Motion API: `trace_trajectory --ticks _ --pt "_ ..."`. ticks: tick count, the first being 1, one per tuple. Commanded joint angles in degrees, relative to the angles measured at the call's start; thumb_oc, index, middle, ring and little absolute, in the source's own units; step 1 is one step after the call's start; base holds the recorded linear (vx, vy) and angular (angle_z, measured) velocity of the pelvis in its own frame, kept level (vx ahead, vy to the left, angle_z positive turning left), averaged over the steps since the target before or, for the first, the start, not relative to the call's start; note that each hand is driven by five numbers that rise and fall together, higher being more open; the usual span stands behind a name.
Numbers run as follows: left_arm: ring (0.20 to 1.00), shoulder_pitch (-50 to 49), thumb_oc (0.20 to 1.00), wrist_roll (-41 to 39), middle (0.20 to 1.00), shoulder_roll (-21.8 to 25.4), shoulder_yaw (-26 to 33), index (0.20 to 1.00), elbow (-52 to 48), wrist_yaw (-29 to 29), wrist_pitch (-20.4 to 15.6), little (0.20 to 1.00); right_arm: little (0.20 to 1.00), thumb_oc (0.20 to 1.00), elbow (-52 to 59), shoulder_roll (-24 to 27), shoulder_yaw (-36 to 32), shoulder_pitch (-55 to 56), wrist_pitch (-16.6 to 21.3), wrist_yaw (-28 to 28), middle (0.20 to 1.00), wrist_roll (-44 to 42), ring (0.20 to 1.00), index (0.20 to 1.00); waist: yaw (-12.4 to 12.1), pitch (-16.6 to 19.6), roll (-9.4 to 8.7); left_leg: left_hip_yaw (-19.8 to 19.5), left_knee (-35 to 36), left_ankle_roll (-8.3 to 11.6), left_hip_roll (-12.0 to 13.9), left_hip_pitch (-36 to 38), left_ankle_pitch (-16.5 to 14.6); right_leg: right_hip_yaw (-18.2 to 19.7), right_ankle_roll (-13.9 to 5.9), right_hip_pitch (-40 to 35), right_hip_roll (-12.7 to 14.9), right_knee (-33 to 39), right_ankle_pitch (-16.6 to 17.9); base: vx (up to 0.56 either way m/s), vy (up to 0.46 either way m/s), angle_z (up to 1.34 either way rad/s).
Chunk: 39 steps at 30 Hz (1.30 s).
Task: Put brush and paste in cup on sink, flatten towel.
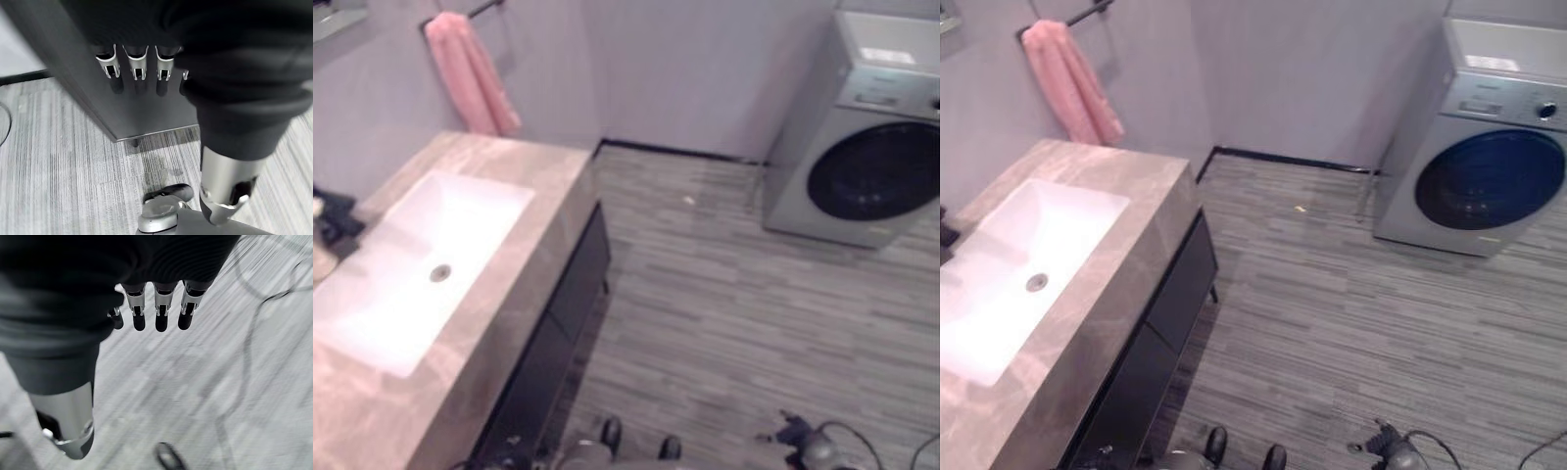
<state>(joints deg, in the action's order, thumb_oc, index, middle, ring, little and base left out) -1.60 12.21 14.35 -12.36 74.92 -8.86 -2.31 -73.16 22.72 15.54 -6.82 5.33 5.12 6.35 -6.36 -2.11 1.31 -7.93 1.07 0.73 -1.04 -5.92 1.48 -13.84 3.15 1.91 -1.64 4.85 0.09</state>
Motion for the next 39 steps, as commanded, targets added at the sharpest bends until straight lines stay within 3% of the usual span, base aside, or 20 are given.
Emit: trace_trajectory --ticks 1,6,12,25,28,29,30,31,32,33,34,36,39 --pt "1.000 0.9 1.000 -0.1 1.000 0.8 0.1 1.000 3.4 -1.1 -0.3 1.000 1.000 1.000 -0.4 -1.6 0.2 -1.1 1.0 0.5 1.000 -2.1 1.000 1.000 -0.6 0.4 -2.43 1.3 -0.3 -3.40 -1.8 2.4 -4.8 0.9 -6.15 1.7 4.4 -5.7 -3.7 0.07 0.029 -0.51" --pt "1.000 1.0 1.000 -0.7 1.000 0.4 -0.1 1.000 3.3 -1.0 -0.3 1.000 1.000 1.000 -1.0 -3.9 1.9 0.4 0.9 -0.4 1.000 -1.6 1.000 1.000 -0.9 0.3 -3.39 3.3 0.9 -4.18 -1.1 4.3 -5.6 2.1 -5.97 1.6 3.9 -6.4 -4.3 0.09 -0.009 -0.35" --pt "1.000 2.6 1.000 -1.5 1.000 0.7 -0.3 1.000 2.7 -1.2 -0.3 1.000 1.000 1.000 -3.3 -4.9 1.2 2.3 0.4 -0.5 1.000 -2.3 1.000 1.000 -0.1 0.6 -4.48 3.2 1.7 -3.47 -0.4 4.8 -5.1 0.5 -5.80 0.5 3.4 -4.7 -4.4 0.07 -0.050 0.03" --pt "1.000 2.3 1.000 -1.0 1.000 0.8 -1.0 1.000 3.1 -0.8 -0.1 1.000 1.000 1.000 -2.4 -5.0 0.3 2.0 0.3 -0.1 1.000 -2.8 1.000 1.000 0.3 2.1 -4.49 4.8 0.2 -4.12 -0.4 6.9 -8.0 2.1 -6.75 -1.0 3.3 -4.8 -4.5 0.05 0.027 -0.04" --pt "1.000 2.7 1.000 -0.9 1.000 0.9 -1.7 1.000 2.6 -0.8 -0.3 1.000 1.000 1.000 -3.1 -5.7 0.0 1.7 0.1 -0.1 1.000 -2.8 1.000 1.000 -0.4 1.4 -3.71 3.9 -2.7 -5.21 -1.2 6.7 -9.7 2.4 -7.50 1.7 4.3 -11.9 -6.5 -0.07 0.152 -0.20" --pt "1.000 2.6 1.000 -0.2 1.000 1.7 -2.3 1.000 1.2 -1.0 -0.3 1.000 1.000 1.000 -1.7 -6.1 0.1 1.3 0.0 -0.5 1.000 -3.1 1.000 1.000 -0.8 -1.2 -2.74 4.8 -4.1 -6.70 -1.5 6.9 -11.1 1.1 -11.58 9.8 7.1 -27.6 -3.9 -0.14 0.146 -0.23" --pt "1.000 2.7 1.000 -0.2 1.000 1.7 -2.3 1.000 1.2 -1.0 -0.3 1.000 1.000 1.000 -1.7 -6.1 0.1 1.3 0.0 -0.5 1.000 -3.1 1.000 1.000 -0.9 -1.2 -2.93 5.0 -4.3 -6.80 -1.8 6.7 -11.1 1.3 -11.68 10.3 7.3 -28.2 -4.1 -0.20 0.205 -0.50" --pt "1.000 3.0 1.000 0.2 1.000 2.1 -2.8 1.000 0.7 -1.3 -0.2 1.000 1.000 1.000 -0.9 -6.1 0.2 1.0 0.1 -0.6 1.000 -3.0 1.000 1.000 -0.5 -2.9 -2.65 5.0 -5.8 -7.28 -2.4 6.6 -11.7 2.9 -13.69 13.1 7.8 -33.3 -1.6 -0.05 0.191 -0.58" --pt "1.000 2.8 1.000 0.8 1.000 2.3 -3.1 1.000 0.8 -1.6 -0.5 1.000 1.000 1.000 -0.4 -6.0 0.3 0.9 0.2 -0.4 1.000 -2.4 1.000 1.000 -1.3 -3.9 -1.21 5.7 -9.2 -7.91 -2.4 6.3 -13.7 0.0 -13.47 14.7 12.3 -31.9 -1.5 0.00 0.207 -0.70" --pt "1.000 2.9 1.000 0.9 1.000 2.9 -2.0 1.000 2.1 -1.6 -0.2 1.000 1.000 1.000 -0.2 -6.2 0.7 1.0 0.2 -0.3 1.000 -1.7 1.000 1.000 -1.9 -4.1 -0.06 5.3 -11.9 -6.98 -1.7 5.8 -15.3 0.5 -10.91 13.3 13.6 -19.3 -1.5 0.09 0.112 -0.83" --pt "1.000 3.0 1.000 0.2 1.000 3.3 -1.0 1.000 3.5 -1.3 -0.2 1.000 1.000 1.000 0.0 -6.5 1.5 1.2 0.0 -0.6 1.000 -1.4 1.000 1.000 -1.6 -5.5 -0.32 4.6 -14.7 -6.26 -1.2 5.2 -16.6 6.2 -10.96 13.7 13.4 -11.3 1.3 0.16 -0.107 -0.62" --pt "1.000 2.9 1.000 0.8 1.000 4.3 0.0 1.000 3.9 -2.0 0.0 1.000 1.000 1.000 -0.7 -6.6 2.3 2.2 0.1 -0.9 1.000 -0.5 1.000 1.000 -0.9 -6.0 -2.53 2.6 -16.8 -5.14 0.2 4.2 -16.7 6.8 -10.51 14.0 11.4 -13.6 1.2 0.19 -0.289 0.18" --pt "1.000 0.9 1.000 -0.8 1.000 5.3 1.9 1.000 3.4 -2.3 -0.2 1.000 1.000 1.000 -1.8 -4.5 -1.7 2.5 0.0 0.1 1.000 -3.3 1.000 1.000 -0.4 -4.9 -3.05 -0.3 -14.9 -4.58 1.6 4.6 -15.7 2.7 -10.13 13.3 10.9 -15.4 0.1 0.23 -0.207 1.39"
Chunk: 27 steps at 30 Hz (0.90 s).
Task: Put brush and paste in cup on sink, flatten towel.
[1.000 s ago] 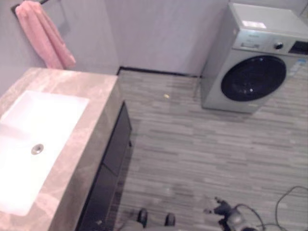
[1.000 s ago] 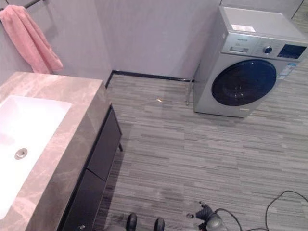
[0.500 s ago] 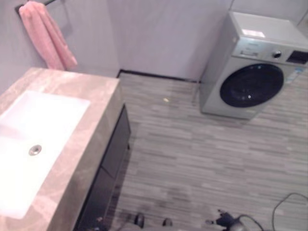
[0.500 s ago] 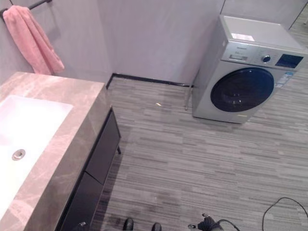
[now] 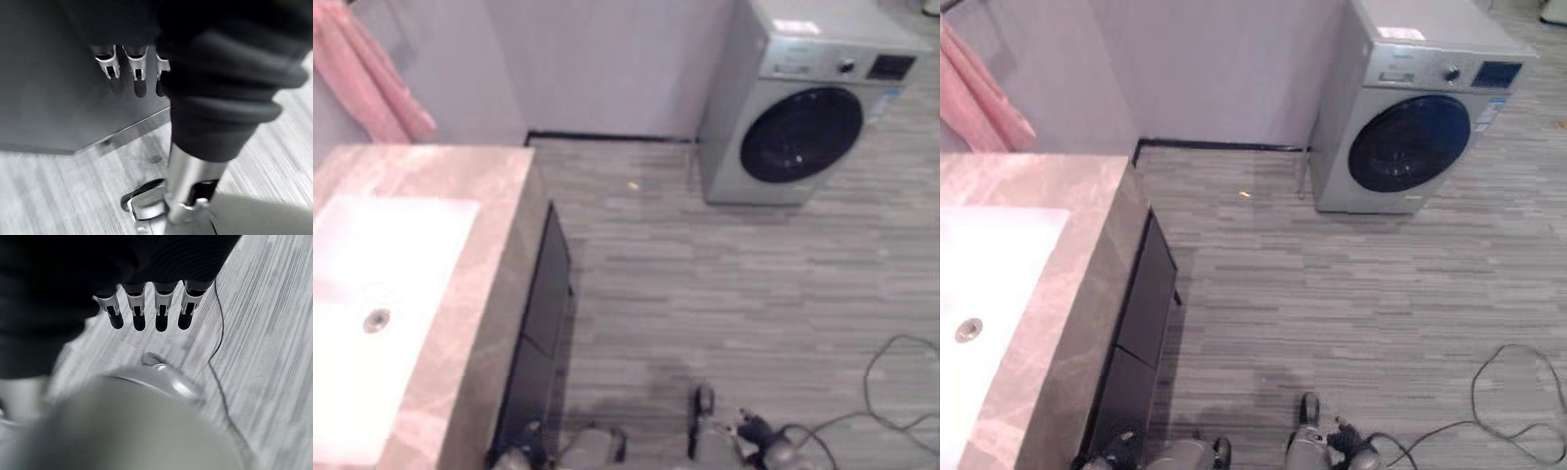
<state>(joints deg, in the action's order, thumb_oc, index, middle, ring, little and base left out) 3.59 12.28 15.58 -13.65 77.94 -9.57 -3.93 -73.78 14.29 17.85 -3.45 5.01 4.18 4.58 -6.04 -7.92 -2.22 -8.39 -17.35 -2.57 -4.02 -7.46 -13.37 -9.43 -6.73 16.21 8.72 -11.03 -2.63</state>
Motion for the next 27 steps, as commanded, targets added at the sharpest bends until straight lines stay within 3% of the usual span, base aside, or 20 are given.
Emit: trace_trajectory --ticks 1,6,11,20,27 --pt "1.000 -5.0 1.000 -0.9 1.000 4.3 3.2 1.000 0.6 -1.6 1.4 1.000 1.000 1.000 -1.7 5.2 -5.6 -1.6 0.5 1.7 1.000 -2.9 1.000 1.000 -0.7 1.0 0.45 -0.7 3.8 -1.14 5.1 5.9 -0.6 -2.5 0.00 -0.3 0.3 -1.0 1.8 0.17 -0.130 1.04" --pt "1.000 -6.1 1.000 -1.4 1.000 3.2 4.0 1.000 3.2 -0.8 1.9 1.000 1.000 1.000 -1.0 6.3 -7.4 -3.4 0.6 2.4 1.000 -4.5 1.000 1.000 -1.0 1.8 0.49 -0.8 6.5 -1.02 5.8 6.6 -0.1 -3.3 -0.12 0.5 0.2 -1.3 1.6 0.11 -0.036 0.16" --pt "1.000 -6.3 1.000 -1.9 1.000 2.8 3.7 1.000 2.5 -0.8 1.2 1.000 1.000 1.000 2.3 5.5 -4.8 -3.8 1.4 1.5 1.000 -3.2 1.000 1.000 -1.5 2.7 0.36 -0.5 11.0 -0.86 6.3 8.4 1.1 -3.4 -0.27 2.6 0.6 -4.2 0.9 0.08 0.004 -0.05" --pt "1.000 -3.0 1.000 0.2 1.000 2.7 -0.7 1.000 -1.2 -1.6 0.9 1.000 1.000 1.000 0.0 4.2 -2.3 -3.0 0.8 0.8 1.000 -0.9 1.000 1.000 -1.7 2.9 1.12 -1.5 13.0 -0.34 7.5 9.8 2.7 -3.8 0.35 4.2 0.0 -8.5 -2.2 0.10 -0.043 0.01" --pt "1.000 -1.9 1.000 0.4 1.000 3.3 -2.2 1.000 -3.3 -1.9 0.6 1.000 1.000 1.000 -1.6 4.9 -2.1 -1.8 0.8 1.0 1.000 -0.1 1.000 1.000 -1.4 3.3 0.90 -2.0 11.4 1.14 10.0 9.6 7.4 -5.5 2.37 2.6 -2.9 -8.0 -4.1 0.18 -0.151 0.12"
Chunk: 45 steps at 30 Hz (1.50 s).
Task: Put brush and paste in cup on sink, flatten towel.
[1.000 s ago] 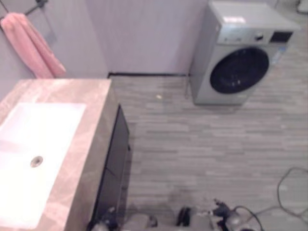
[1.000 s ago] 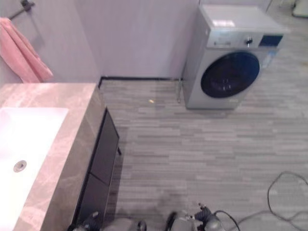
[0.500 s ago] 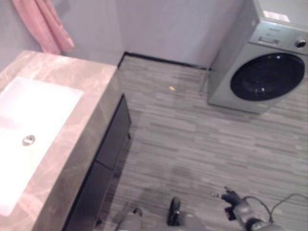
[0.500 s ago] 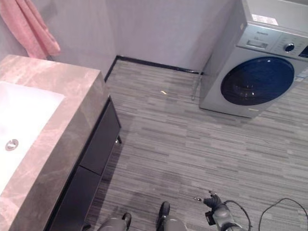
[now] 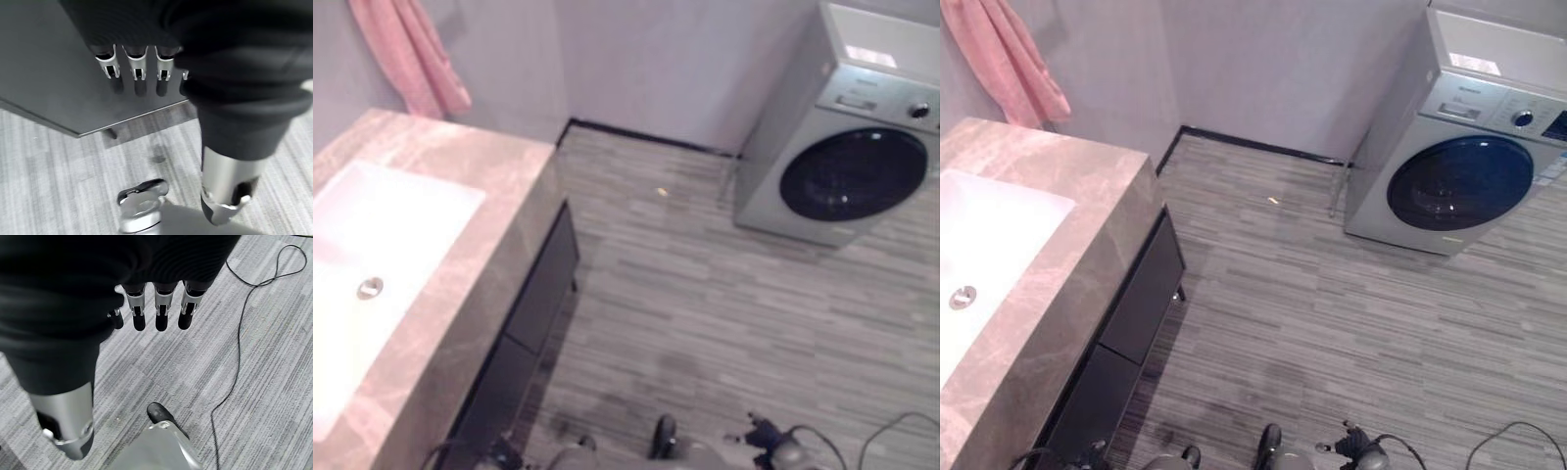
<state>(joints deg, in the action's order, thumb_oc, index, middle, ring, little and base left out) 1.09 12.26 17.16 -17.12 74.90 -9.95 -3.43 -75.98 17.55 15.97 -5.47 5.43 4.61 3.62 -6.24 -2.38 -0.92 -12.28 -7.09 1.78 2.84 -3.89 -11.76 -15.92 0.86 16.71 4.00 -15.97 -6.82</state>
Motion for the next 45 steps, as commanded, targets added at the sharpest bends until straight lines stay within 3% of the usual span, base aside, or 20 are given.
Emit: trace_trajectory --ticks 1,7,10,12,13,14,15,16,17,20,23,26,31,34,35,36,38,42,44,45 --pt "1.000 0.7 1.000 0.2 1.000 2.0 1.7 1.000 0.3 -1.6 0.3 1.000 1.000 1.000 0.7 1.9 -0.1 0.1 0.4 0.8 1.000 0.5 1.000 1.000 -1.3 -2.2 -0.95 2.2 -0.9 -2.70 3.9 5.1 8.7 1.0 -4.23 1.0 0.3 -1.9 -0.8 0.14 -0.139 -0.04" --pt "1.000 1.3 1.000 1.3 1.000 2.5 2.2 1.000 2.7 -1.5 1.3 1.000 1.000 1.000 1.3 2.5 0.4 -0.6 0.9 1.2 1.000 0.0 1.000 1.000 -1.6 -3.1 -3.61 3.3 -6.4 -1.58 6.2 2.2 16.5 0.3 -1.40 -3.3 -3.4 4.5 -0.5 0.18 -0.229 -0.05" --pt "1.000 1.6 1.000 1.7 1.000 3.0 2.3 1.000 2.1 -1.2 1.6 1.000 1.000 1.000 1.9 3.1 0.6 -0.8 1.4 1.8 1.000 -0.8 1.000 1.000 -1.8 -4.3 -5.30 5.3 -13.9 -1.72 7.7 -3.2 20.4 -0.1 0.75 -6.8 -5.7 9.2 -0.7 0.17 -0.261 0.03" --pt "1.000 1.9 1.000 1.7 1.000 3.1 1.9 1.000 1.4 -1.1 1.5 1.000 1.000 1.000 2.5 3.8 1.3 -1.0 1.4 2.2 1.000 -0.3 1.000 1.000 -2.1 -5.7 -5.71 6.2 -19.9 -1.65 6.9 -6.5 18.5 -0.4 0.50 -9.0 -6.2 11.2 -1.0 0.15 -0.082 0.15" --pt "1.000 3.1 1.000 1.5 1.000 3.3 1.6 1.000 0.2 -1.6 1.0 1.000 1.000 1.000 3.0 4.3 2.2 -2.1 1.3 2.3 1.000 0.8 1.000 1.000 -2.4 -6.4 -5.68 5.5 -16.4 -2.29 -0.3 -9.5 11.8 -0.7 -0.65 -8.9 -4.9 12.5 0.3 0.07 0.091 0.09" --pt "1.000 3.1 1.000 1.5 1.000 3.3 1.6 1.000 0.2 -1.6 1.0 1.000 1.000 1.000 3.0 4.3 2.2 -2.1 1.3 2.3 1.000 0.8 1.000 1.000 -2.3 -6.2 -5.73 5.4 -16.5 -2.35 -0.4 -9.8 11.8 -0.8 -0.69 -8.7 -4.8 12.5 0.3 0.07 0.152 0.04" --pt "1.000 3.2 1.000 1.6 1.000 3.5 1.4 1.000 -0.2 -1.6 0.8 1.000 1.000 1.000 3.0 4.4 2.1 -2.3 1.3 2.1 1.000 0.7 1.000 1.000 -2.3 -6.2 -5.75 6.4 -13.4 -2.68 -2.2 -11.3 8.9 -1.4 -1.31 -8.7 -4.3 12.5 0.3 0.17 0.066 0.28" --pt "1.000 2.9 1.000 2.2 1.000 3.6 1.0 1.000 -1.1 -1.6 0.4 1.000 1.000 1.000 3.1 4.3 2.5 -2.0 1.5 2.0 1.000 1.0 1.000 1.000 -2.6 -5.8 -5.40 10.3 -3.2 -2.88 -3.9 -12.1 6.6 -3.3 -2.61 -9.7 -3.9 13.3 -0.9 0.17 0.064 0.34" --pt "1.000 2.9 1.000 2.2 1.000 3.6 1.0 1.000 -1.1 -1.6 0.4 1.000 1.000 1.000 3.1 4.3 2.5 -2.0 1.5 2.0 1.000 1.0 1.000 1.000 -2.5 -5.7 -5.46 10.2 -2.8 -2.91 -4.0 -12.0 6.8 -3.4 -2.64 -9.7 -3.8 13.3 -0.9 0.19 0.084 0.40" --pt "1.000 2.0 1.000 2.1 1.000 4.5 1.5 1.000 -1.6 -1.2 -0.2 1.000 1.000 1.000 3.4 3.7 3.3 -3.2 2.1 2.2 1.000 1.3 1.000 1.000 -4.7 -5.0 -5.02 8.7 8.1 -1.98 -8.7 -16.7 13.7 -5.0 -3.59 -11.2 -5.4 12.7 -2.8 0.23 0.097 0.63" --pt "1.000 0.6 1.000 2.3 1.000 5.8 2.5 1.000 -0.4 -1.1 -0.4 1.000 1.000 1.000 4.5 2.1 3.6 -4.6 2.4 2.0 1.000 0.9 1.000 1.000 -5.1 -4.9 -7.00 9.0 1.8 -3.81 -8.5 -16.5 11.6 -4.2 -4.02 -12.2 -4.6 8.0 -5.4 0.26 0.085 -0.32" --pt "1.000 -0.2 1.000 1.4 1.000 7.6 3.7 1.000 -0.8 -1.1 -0.8 1.000 1.000 1.000 7.4 1.9 2.4 -6.7 3.1 2.4 1.000 -0.1 1.000 1.000 -5.4 -6.3 -8.49 9.4 -9.5 -6.85 -9.9 -19.8 6.1 -5.6 -5.82 -9.1 -1.3 -5.3 -7.2 0.23 0.191 -0.50" --pt "1.000 0.1 1.000 1.2 1.000 8.0 3.3 1.000 -1.6 -0.9 -0.7 1.000 1.000 1.000 8.7 2.2 2.6 -7.7 2.9 2.4 1.000 0.4 1.000 1.000 -6.5 -7.3 -8.34 9.9 -15.8 -8.08 -10.4 -19.2 1.2 -7.5 -6.44 -10.3 0.4 -8.0 -7.7 0.21 0.173 -0.01" --pt "1.000 -0.3 1.000 2.0 1.000 8.5 2.9 1.000 -2.3 -0.8 -0.8 1.000 1.000 1.000 8.6 1.5 2.0 -7.6 2.8 2.4 1.000 0.1 1.000 1.000 -6.9 -6.7 -9.04 9.9 -15.6 -9.15 -10.9 -16.6 -1.0 -7.6 -8.58 -11.0 1.9 -11.5 -3.8 0.29 0.258 0.01" --pt "1.000 -0.5 1.000 2.0 1.000 8.9 2.9 1.000 -2.8 -0.7 -0.8 1.000 1.000 1.000 8.8 1.2 2.1 -7.4 2.8 2.3 1.000 0.0 1.000 1.000 -7.3 -6.7 -9.15 9.6 -15.5 -9.69 -11.3 -15.1 -1.2 -6.8 -9.68 -10.4 2.5 -14.2 -0.2 0.21 0.291 -0.04" --pt "1.000 -0.7 1.000 2.2 1.000 9.4 2.6 1.000 -3.4 -0.8 -0.7 1.000 1.000 1.000 9.5 0.5 2.6 -7.1 2.9 2.1 1.000 -0.1 1.000 1.000 -7.3 -7.3 -8.86 8.9 -15.4 -11.27 -12.0 -12.5 -2.1 -4.4 -11.15 -7.5 4.4 -23.4 8.0 0.20 0.291 -0.08" --pt "1.000 -0.4 1.000 2.4 1.000 9.7 1.9 1.000 -4.4 -1.0 -0.7 1.000 1.000 1.000 10.3 0.4 3.3 -7.1 3.0 1.9 1.000 0.2 1.000 1.000 -6.4 -8.6 -7.40 7.5 -15.6 -12.13 -12.0 -11.2 -1.8 -2.8 -11.04 -3.6 4.4 -30.1 9.3 0.11 0.223 0.06" --pt "1.000 0.1 1.000 2.9 1.000 10.0 1.3 1.000 -4.6 -1.4 -0.9 1.000 1.000 1.000 11.7 0.4 3.3 -6.7 3.5 1.7 1.000 -0.2 1.000 1.000 -5.9 -9.2 -5.83 7.3 -14.9 -11.63 -11.0 -8.7 -0.4 -3.7 -9.65 1.6 4.1 -26.1 4.6 0.11 0.136 0.20" --pt "1.000 -0.2 1.000 2.9 1.000 10.6 2.2 1.000 -4.6 -1.3 -0.9 1.000 1.000 1.000 11.4 0.3 3.0 -6.2 3.6 1.6 1.000 -0.7 1.000 1.000 -6.9 -9.3 -4.83 7.8 -14.8 -10.69 -9.3 -6.8 -2.0 -8.5 -8.24 -0.8 6.5 -15.7 2.0 0.22 -0.008 -0.03" --pt "1.000 0.4 1.000 2.8 1.000 11.1 3.1 1.000 -3.4 -1.4 -1.0 1.000 1.000 1.000 10.3 0.1 2.9 -6.2 3.5 1.9 1.000 -0.6 1.000 1.000 -8.0 -9.2 -4.21 7.6 -15.6 -9.42 -7.4 -6.6 -2.7 -8.3 -7.73 -1.0 7.0 -4.5 2.2 0.21 -0.063 -0.13"
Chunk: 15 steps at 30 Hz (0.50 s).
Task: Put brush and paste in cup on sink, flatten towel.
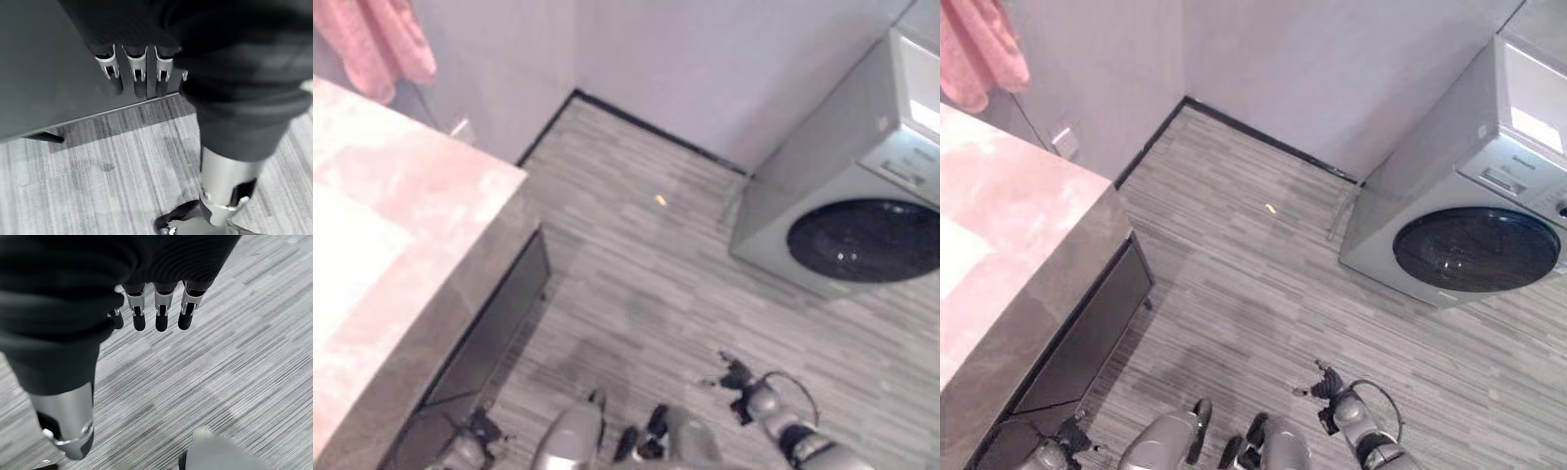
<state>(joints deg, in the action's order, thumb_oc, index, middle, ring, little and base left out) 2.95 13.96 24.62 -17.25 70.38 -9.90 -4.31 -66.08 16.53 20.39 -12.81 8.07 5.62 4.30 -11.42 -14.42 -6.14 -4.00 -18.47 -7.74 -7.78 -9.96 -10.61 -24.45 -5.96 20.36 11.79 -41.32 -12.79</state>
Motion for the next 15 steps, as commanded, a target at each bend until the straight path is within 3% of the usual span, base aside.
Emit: trace_trajectory --ticks 1,2,3,4,5,10,11,15 --pt "1.000 -1.5 1.000 1.1 1.000 3.6 3.3 1.000 1.2 -1.4 -0.1 1.000 1.000 1.000 0.4 1.1 -1.5 1.1 0.8 0.9 1.000 -1.3 1.000 1.000 -2.8 2.9 1.09 -0.7 -4.2 0.14 3.3 -0.6 -3.8 0.2 -0.87 -4.8 -1.0 21.1 8.3 0.20 -0.086 -0.26" --pt "1.000 -1.3 1.000 1.0 1.000 3.7 3.7 1.000 1.8 -1.6 -0.2 1.000 1.000 1.000 -0.5 1.0 -1.6 1.1 0.7 1.1 1.000 -1.3 1.000 1.000 -3.1 3.0 1.45 -1.2 -5.0 0.53 4.0 -0.8 -4.3 1.5 -1.20 -4.8 -1.1 26.9 10.0 0.27 -0.076 -0.20" --pt "1.000 -1.0 1.000 1.0 1.000 3.6 4.1 1.000 3.0 -2.0 -0.4 1.000 1.000 1.000 -2.1 1.2 -2.1 1.4 0.2 1.3 1.000 -1.1 1.000 1.000 -2.9 3.2 2.55 -2.6 -5.6 1.08 5.0 0.0 -4.6 5.4 -2.20 -4.5 -1.1 34.9 13.2 0.27 -0.074 -0.04" --pt "1.000 -1.0 1.000 1.0 1.000 3.6 4.1 1.000 3.0 -2.0 -0.4 1.000 1.000 1.000 -2.1 1.2 -2.1 1.4 0.2 1.3 1.000 -1.1 1.000 1.000 -2.9 3.2 2.54 -2.6 -5.6 1.08 5.0 0.0 -4.6 5.4 -2.20 -4.4 -1.1 34.9 13.2 0.47 -0.153 0.22" --pt "1.000 -0.6 1.000 0.5 1.000 3.3 4.6 1.000 3.5 -2.3 -0.4 1.000 1.000 1.000 -3.4 1.8 -3.1 2.4 -0.1 1.1 1.000 -1.1 1.000 1.000 -1.6 3.1 2.79 -4.5 -5.8 1.68 5.7 2.0 -5.0 9.2 -3.29 -4.3 -1.7 34.9 15.2 0.40 -0.179 0.42" --pt "1.000 0.9 1.000 -0.2 1.000 4.9 5.0 1.000 0.9 -4.0 -0.8 1.000 1.000 1.000 -6.0 3.1 -5.8 5.3 -0.2 0.8 1.000 -2.3 1.000 1.000 0.7 4.4 1.82 -8.8 -2.8 3.47 7.8 4.5 -4.2 6.6 -2.45 -3.9 -3.6 29.7 13.3 0.37 -0.271 0.78" --pt "1.000 1.2 1.000 -2.2 1.000 6.4 6.5 1.000 -2.0 -5.2 -1.1 1.000 1.000 1.000 -7.1 3.9 -7.6 5.9 -0.2 1.2 1.000 -3.5 1.000 1.000 1.4 5.1 1.96 -10.6 0.3 4.75 9.7 6.1 -2.1 4.1 -1.73 -3.7 -4.4 26.8 10.7 0.43 -0.417 0.90" --pt "1.000 1.2 1.000 -2.2 1.000 8.8 7.8 1.000 -6.0 -6.8 -1.5 1.000 1.000 1.000 -7.1 5.0 -9.6 5.7 0.3 1.7 1.000 -5.6 1.000 1.000 2.0 6.4 1.48 -11.4 3.4 6.02 12.5 7.2 0.6 1.5 -0.55 -3.5 -5.5 24.2 7.3 0.28 -0.292 0.68"
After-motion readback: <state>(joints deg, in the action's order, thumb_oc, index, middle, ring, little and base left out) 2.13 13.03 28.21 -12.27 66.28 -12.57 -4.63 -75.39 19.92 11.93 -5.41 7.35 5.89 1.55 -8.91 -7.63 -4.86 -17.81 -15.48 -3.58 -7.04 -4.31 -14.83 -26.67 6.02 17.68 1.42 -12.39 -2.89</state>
